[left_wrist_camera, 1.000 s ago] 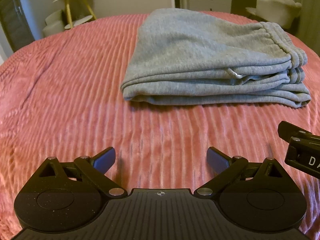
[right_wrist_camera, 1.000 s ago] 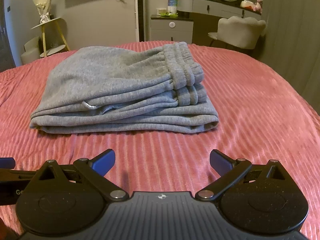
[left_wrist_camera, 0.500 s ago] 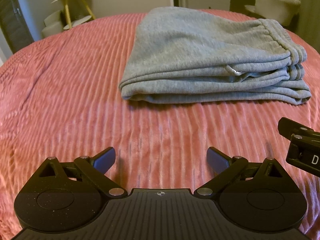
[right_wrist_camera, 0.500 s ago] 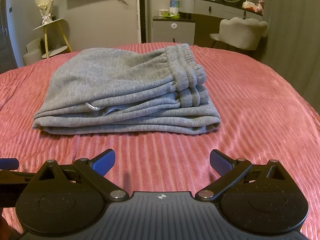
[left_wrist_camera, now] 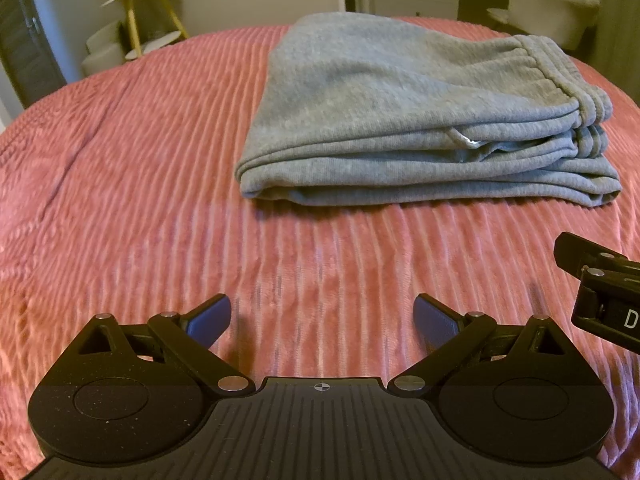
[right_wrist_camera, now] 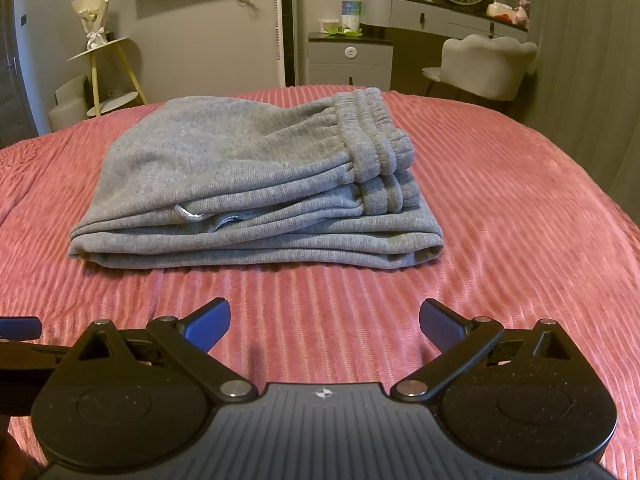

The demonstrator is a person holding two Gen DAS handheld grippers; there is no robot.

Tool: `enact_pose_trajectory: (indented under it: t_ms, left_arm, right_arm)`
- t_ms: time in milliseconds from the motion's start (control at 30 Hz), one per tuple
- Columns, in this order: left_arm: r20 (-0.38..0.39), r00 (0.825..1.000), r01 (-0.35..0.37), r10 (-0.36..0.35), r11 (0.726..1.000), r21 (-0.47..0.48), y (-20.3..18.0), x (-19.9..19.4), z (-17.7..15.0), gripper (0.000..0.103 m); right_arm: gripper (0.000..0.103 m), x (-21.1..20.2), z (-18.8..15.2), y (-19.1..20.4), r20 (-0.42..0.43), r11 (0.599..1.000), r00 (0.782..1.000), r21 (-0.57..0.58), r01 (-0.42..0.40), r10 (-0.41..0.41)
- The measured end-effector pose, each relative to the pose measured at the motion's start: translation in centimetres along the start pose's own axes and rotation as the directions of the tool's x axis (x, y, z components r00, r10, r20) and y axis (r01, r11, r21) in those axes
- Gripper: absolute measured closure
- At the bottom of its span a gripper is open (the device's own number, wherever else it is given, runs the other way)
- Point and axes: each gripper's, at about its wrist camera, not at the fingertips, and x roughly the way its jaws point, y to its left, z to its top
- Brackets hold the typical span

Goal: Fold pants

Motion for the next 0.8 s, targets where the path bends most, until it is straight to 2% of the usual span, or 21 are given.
enact_pose_trajectory:
  t_ms: [800]
  left_arm:
    - [-0.01, 1.0, 0.004, -0.004, 1.0, 0.009, -0.14, 0.2, -0.02, 0.002]
  right_arm:
    - [0.002, 0.07, -0.03, -0.34, -0.004, 1.0, 1.0, 0.006, -0.022, 0.022]
